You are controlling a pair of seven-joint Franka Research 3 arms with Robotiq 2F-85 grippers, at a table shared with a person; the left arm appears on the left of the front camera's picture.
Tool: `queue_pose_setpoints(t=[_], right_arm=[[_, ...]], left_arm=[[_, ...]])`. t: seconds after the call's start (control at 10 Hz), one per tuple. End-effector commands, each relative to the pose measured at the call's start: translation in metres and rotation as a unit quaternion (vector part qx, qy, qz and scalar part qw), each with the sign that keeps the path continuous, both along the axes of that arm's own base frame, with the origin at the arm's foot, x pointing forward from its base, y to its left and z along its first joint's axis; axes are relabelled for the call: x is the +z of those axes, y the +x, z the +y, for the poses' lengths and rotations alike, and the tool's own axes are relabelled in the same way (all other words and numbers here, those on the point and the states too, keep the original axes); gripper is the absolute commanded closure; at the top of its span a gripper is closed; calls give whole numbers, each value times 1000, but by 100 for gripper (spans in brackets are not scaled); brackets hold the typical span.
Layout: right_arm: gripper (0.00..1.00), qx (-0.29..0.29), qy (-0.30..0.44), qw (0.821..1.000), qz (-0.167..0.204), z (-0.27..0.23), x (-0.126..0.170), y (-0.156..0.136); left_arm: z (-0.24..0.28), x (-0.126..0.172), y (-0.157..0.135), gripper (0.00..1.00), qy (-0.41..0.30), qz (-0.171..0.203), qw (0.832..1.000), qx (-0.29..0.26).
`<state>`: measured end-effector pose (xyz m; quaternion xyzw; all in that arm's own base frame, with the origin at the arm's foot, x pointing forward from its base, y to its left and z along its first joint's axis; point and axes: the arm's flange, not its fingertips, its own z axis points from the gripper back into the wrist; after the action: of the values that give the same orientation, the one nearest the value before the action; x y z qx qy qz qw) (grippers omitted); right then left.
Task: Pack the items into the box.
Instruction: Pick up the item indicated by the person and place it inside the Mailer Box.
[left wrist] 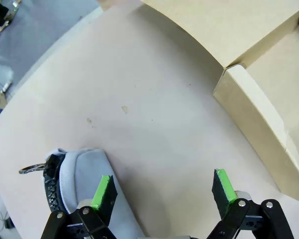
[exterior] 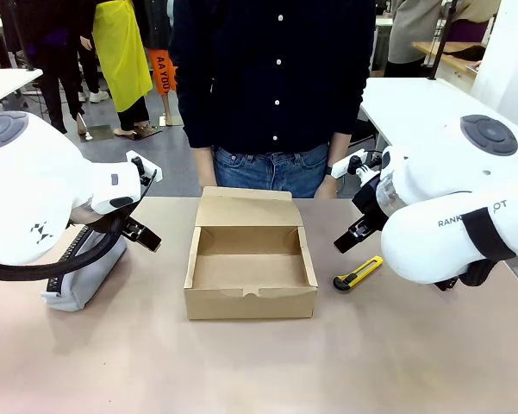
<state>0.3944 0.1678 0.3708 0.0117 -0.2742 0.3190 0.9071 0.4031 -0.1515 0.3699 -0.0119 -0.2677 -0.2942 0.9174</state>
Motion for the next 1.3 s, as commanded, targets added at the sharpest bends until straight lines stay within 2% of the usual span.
queue_pose_setpoints(t=[0.0, 0.1, 0.3, 0.4, 0.6, 0.7, 0.8, 0.9, 1.0, 1.1, 1.2], right_arm=[[0, -6, -19, 1000, 5, -3, 4, -1], [0, -1, -24, 1000, 8, -4, 11, -3], [0, -3, 1, 1000, 22, -23, 41, -17], [0, -8, 21, 998, 57, -42, 57, -26], [0, -72, 125, 986, 85, -103, 103, -55], [0, -86, 204, 970, 97, -144, 125, -73], [0, -132, 295, 942, 95, -193, 138, -92], [0, -174, 403, 894, 93, -254, 138, -111], [0, -231, 472, 846, 91, -303, 125, -122], [0, -235, 546, 797, 108, -349, 103, -131], [0, -243, 598, 756, 108, -386, 80, -142]], left_arm=[[0, 0, 0, 0, 0, 0, 1000, 0], [8, 9, -7, 0, -8, -7, 1000, -14], [22, 50, -30, 0, -25, 9, 1000, -7], [30, 77, -42, 0, -41, 68, 996, 51], [67, 127, -72, 0, -151, 85, 979, 106], [105, 146, -89, 0, -241, 83, 962, 97], [156, 156, -106, 0, -356, 74, 926, 106], [216, 150, -125, 0, -471, 55, 872, 124], [263, 135, -139, 0, -541, 42, 823, 167], [304, 115, -151, 0, -585, 38, 789, 181], [333, 93, -162, 0, -615, 32, 762, 199]])
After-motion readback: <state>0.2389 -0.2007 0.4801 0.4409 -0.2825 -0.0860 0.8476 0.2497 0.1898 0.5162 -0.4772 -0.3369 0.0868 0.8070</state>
